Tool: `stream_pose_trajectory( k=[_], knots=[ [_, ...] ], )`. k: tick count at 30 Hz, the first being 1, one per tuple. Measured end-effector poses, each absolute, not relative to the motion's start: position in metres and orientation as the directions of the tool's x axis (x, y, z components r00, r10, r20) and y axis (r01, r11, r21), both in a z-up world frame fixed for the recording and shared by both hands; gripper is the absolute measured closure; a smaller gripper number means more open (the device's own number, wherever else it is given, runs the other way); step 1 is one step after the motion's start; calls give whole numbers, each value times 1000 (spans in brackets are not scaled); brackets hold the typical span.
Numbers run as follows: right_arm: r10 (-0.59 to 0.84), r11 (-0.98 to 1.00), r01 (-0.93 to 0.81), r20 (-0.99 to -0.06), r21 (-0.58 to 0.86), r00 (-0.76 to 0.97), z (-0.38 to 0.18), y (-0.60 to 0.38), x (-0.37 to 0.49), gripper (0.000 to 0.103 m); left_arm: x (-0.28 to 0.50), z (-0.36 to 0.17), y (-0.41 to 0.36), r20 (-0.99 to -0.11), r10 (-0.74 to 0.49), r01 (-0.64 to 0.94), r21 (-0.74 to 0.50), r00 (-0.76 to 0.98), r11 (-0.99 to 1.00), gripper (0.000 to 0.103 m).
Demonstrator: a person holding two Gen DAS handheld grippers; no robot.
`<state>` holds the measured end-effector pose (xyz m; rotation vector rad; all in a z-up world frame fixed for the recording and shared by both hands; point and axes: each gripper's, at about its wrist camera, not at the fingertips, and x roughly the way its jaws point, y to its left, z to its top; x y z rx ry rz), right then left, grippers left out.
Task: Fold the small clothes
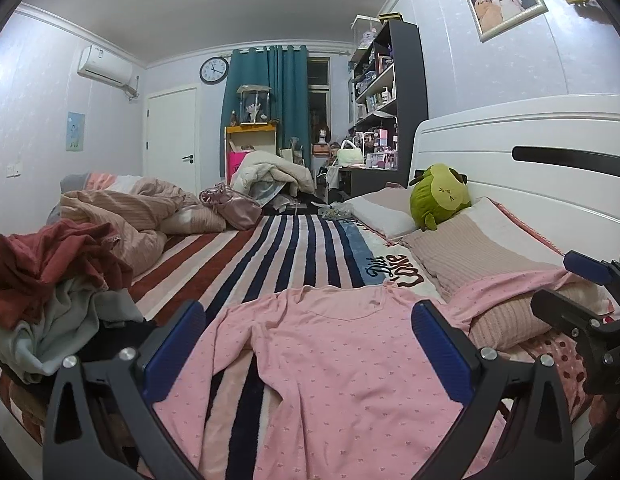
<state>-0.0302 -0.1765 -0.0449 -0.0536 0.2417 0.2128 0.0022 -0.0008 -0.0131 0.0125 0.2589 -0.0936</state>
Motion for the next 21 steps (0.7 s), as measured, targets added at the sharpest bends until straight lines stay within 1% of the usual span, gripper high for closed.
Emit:
stream_pose_trajectory(
  k=[7,21],
  knots=[
    [198,977,-212,-230,-38,953,-42,-177,-36,0,0,-11,1,-264,-111,110,-17,958,994,1],
    [203,976,-217,-225,-37,953,-41,-176,-38,0,0,-11,-2,-262,-103,106,-3,960,994,1]
  ],
)
